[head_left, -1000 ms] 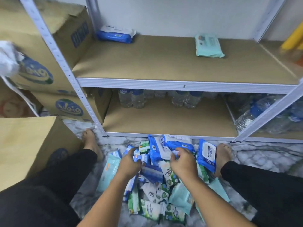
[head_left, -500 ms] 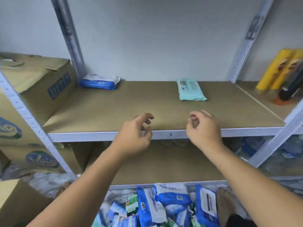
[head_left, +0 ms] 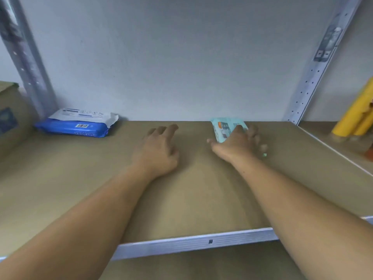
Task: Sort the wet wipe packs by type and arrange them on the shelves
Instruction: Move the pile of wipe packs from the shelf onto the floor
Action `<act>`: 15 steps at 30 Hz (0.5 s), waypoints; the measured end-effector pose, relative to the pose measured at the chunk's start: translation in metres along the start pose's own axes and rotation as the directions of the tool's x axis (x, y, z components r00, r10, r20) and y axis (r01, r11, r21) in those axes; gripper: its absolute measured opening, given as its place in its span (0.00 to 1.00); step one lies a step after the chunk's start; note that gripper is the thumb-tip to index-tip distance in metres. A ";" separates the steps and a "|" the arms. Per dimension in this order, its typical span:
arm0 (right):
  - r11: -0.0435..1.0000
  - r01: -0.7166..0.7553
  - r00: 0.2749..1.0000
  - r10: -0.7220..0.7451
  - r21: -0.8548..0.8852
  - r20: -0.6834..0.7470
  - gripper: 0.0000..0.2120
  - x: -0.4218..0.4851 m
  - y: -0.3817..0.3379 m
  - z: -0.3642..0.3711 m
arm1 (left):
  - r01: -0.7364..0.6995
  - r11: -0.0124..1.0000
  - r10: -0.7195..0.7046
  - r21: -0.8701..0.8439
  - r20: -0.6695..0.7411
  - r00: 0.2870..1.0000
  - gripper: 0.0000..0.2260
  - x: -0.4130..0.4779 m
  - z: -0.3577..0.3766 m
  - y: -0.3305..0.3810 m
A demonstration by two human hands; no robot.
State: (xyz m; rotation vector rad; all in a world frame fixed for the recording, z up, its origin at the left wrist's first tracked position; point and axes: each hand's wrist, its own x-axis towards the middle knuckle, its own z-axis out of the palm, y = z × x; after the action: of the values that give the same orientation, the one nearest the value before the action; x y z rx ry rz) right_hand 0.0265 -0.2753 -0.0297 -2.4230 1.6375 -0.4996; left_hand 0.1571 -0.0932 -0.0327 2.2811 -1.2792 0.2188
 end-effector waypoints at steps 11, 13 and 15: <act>0.999 -0.005 0.993 0.001 -0.034 -0.115 0.38 -0.002 -0.001 0.006 | 0.111 0.986 -0.109 -0.124 0.016 0.994 0.24 -0.002 -0.001 -0.011; 0.992 0.101 0.988 -0.109 -0.077 -0.105 0.35 -0.008 -0.005 0.003 | 0.113 0.983 -0.115 -0.142 -0.007 0.993 0.23 -0.007 -0.002 -0.011; 0.967 0.230 0.969 -0.238 -0.107 -0.073 0.36 -0.015 -0.013 0.003 | 0.119 0.982 -0.120 -0.149 0.001 0.993 0.24 -0.012 -0.003 -0.011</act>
State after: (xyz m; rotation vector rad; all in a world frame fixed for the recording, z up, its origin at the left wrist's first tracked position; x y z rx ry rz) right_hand 0.0333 -0.2563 -0.0309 -2.7212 1.4438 -0.5776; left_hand 0.1602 -0.0774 -0.0387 2.2172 -1.1115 0.0862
